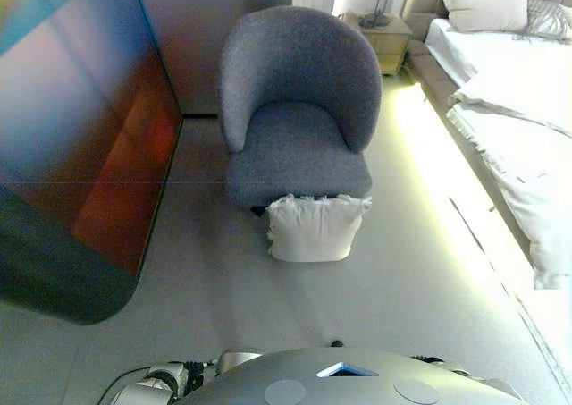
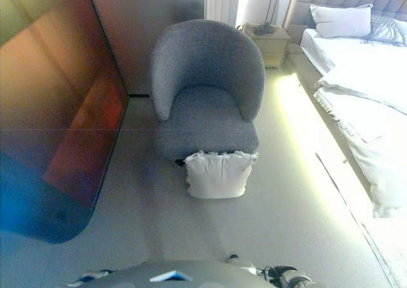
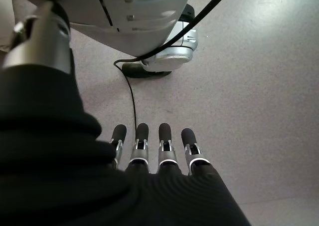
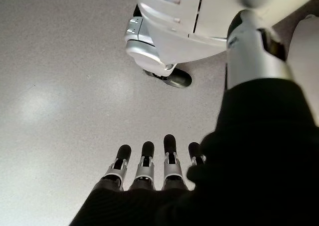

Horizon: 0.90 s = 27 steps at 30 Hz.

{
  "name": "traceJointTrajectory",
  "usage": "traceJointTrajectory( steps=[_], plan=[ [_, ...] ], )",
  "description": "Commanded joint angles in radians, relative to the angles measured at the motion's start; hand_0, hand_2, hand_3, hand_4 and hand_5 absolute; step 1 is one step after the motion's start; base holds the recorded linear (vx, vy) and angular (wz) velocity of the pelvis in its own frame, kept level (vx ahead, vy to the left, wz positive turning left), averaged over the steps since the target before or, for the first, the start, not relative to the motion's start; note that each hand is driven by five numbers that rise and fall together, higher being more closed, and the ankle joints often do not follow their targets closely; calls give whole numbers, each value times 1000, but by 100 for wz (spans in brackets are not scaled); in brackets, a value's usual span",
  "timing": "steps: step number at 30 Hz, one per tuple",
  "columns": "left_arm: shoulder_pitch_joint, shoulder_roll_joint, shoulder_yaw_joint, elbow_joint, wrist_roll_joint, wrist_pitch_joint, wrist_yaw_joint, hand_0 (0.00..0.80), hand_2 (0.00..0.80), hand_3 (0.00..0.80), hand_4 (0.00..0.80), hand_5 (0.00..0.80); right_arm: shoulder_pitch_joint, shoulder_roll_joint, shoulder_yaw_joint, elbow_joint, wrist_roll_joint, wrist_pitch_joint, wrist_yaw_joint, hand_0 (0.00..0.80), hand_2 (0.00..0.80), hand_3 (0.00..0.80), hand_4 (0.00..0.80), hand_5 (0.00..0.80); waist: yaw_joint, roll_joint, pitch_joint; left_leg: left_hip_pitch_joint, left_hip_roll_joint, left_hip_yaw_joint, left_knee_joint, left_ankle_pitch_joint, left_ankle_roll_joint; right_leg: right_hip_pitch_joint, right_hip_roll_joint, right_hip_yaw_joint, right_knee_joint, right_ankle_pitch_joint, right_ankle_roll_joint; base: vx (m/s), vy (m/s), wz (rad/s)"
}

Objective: Pick up the cushion and take it to the sofa

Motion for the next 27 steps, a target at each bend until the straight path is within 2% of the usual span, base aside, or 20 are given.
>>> traceJointTrajectory(
  steps=[1,16,24,27],
  plan=[
    [-54,-26,11,51,-37,-8,26,0,0,0,0,0,-59,-16,-6,38,12,0,3,0,0,0,0,0,-14,-8,32,-18,-61,2,25,-47,62,37,52,-19,32,-85,-32,0,0,0],
    [-51,-26,14,52,-33,-15,7,0,0,0,0,0,-62,-15,-1,41,7,-10,9,0,0,0,0,0,-4,-7,27,-23,-59,1,15,-41,60,44,52,-35,25,-89,-30,0,0,0],
    [-52,-26,10,52,-24,-4,14,0,0,0,0,0,-58,-12,2,44,8,-11,11,0,0,0,0,0,-2,-6,26,-26,-64,-12,15,-38,66,43,57,-26,38,-98,-34,0,0,0],
    [-54,-24,5,54,-21,0,12,0,0,0,0,0,-56,-12,2,45,7,-19,11,0,0,0,0,0,-3,-3,28,-30,-72,-38,15,-37,74,37,65,-5,62,-113,-40,14,-11,5]
  ],
)
